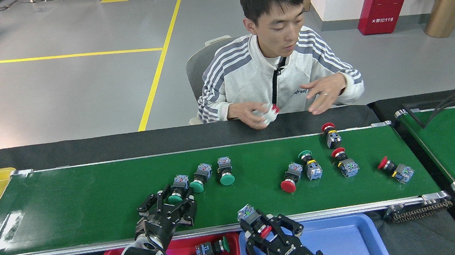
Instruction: Pick switch part from conveyor to tray
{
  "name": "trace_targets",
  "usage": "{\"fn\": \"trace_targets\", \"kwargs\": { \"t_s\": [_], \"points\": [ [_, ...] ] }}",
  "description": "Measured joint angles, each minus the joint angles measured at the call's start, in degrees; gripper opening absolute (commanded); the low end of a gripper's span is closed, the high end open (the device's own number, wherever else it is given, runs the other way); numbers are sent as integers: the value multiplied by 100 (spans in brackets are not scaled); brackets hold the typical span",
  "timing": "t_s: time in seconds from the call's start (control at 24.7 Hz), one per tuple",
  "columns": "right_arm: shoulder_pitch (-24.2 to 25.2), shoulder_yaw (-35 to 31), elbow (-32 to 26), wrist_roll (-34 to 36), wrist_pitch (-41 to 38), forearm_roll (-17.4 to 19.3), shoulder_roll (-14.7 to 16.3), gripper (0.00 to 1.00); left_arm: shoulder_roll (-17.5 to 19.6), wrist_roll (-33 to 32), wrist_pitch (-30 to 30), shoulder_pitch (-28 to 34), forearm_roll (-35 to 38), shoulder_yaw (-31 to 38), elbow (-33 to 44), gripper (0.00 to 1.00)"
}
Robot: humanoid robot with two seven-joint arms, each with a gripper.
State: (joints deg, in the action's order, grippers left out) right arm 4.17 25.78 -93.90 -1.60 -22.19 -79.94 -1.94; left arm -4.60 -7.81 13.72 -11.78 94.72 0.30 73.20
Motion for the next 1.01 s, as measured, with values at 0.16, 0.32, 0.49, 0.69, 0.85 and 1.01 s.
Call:
{"fn": "trace_targets", "kwargs": {
  "t_s": [0.16,0.32,0.49,0.69,0.85,1.01],
  "points": [
    [35,489,7,-15,-54,-31,0,99,47,12,333,291,-140,11,382,3],
    [94,522,-14,-54,-47,-32,1,99,498,18,1416,1191,-198,271,1733,12],
    [208,-305,-261,-83,55,24,9,99,542,21,2735,2147,-593,1092,2713,54],
    [907,-2625,-371,159,545,55,-317,99,448,34,3063,2600,-856,1602,2781,100],
    [1016,-2970,-361,347,1422,14,-386,99,287,35,3096,2678,-894,1922,2789,100],
    [723,-2505,-322,389,1911,-305,-387,99,92,35,2816,2679,-900,2261,2791,100]
  ]
}}
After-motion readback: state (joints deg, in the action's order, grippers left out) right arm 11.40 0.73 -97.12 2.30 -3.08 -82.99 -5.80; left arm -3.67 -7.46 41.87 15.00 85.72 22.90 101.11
